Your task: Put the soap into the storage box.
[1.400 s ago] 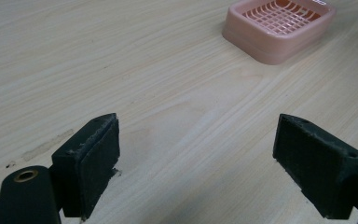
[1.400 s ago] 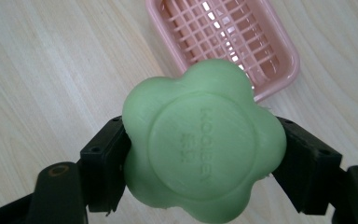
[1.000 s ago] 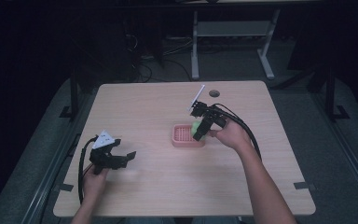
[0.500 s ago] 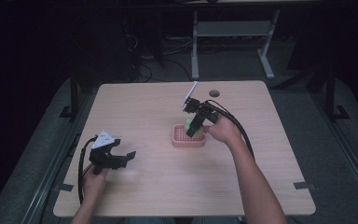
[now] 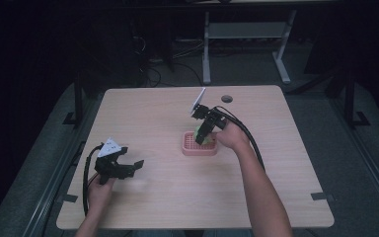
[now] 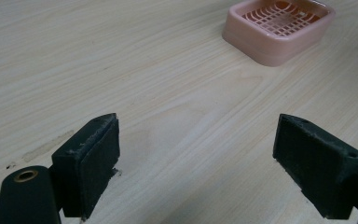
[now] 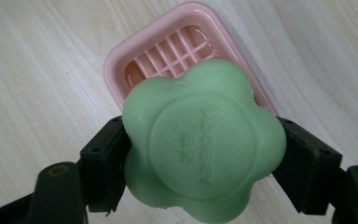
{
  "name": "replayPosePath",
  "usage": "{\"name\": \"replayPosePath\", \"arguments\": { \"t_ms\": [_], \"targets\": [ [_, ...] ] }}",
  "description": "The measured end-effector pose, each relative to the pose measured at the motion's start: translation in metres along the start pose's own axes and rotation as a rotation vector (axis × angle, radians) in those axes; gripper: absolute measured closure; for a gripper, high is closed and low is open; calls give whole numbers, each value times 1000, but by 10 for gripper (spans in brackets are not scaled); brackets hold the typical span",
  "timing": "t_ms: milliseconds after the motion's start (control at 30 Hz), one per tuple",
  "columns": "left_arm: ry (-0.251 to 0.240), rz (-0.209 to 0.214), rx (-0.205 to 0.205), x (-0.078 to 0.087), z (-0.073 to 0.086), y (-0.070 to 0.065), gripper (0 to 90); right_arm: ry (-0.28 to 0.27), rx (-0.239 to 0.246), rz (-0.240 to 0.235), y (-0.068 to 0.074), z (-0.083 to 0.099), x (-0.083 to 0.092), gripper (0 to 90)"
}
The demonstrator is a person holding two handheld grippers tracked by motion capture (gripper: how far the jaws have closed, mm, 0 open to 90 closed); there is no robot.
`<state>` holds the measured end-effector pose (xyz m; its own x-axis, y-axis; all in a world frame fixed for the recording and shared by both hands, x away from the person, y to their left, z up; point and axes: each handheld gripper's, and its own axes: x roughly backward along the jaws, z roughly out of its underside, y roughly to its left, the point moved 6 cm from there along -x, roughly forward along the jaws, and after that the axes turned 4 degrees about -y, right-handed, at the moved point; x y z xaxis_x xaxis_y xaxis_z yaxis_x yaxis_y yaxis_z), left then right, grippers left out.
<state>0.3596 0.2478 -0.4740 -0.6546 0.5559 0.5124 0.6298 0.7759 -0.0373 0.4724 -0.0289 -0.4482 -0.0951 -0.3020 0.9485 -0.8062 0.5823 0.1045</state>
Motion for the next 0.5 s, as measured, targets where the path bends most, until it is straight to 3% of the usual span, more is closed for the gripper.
{"name": "replayPosePath", "arguments": {
  "t_ms": [500],
  "targets": [
    [-3,-1,2,1,0,1,143,34,12,10,0,-8,-19,256]
  ]
}}
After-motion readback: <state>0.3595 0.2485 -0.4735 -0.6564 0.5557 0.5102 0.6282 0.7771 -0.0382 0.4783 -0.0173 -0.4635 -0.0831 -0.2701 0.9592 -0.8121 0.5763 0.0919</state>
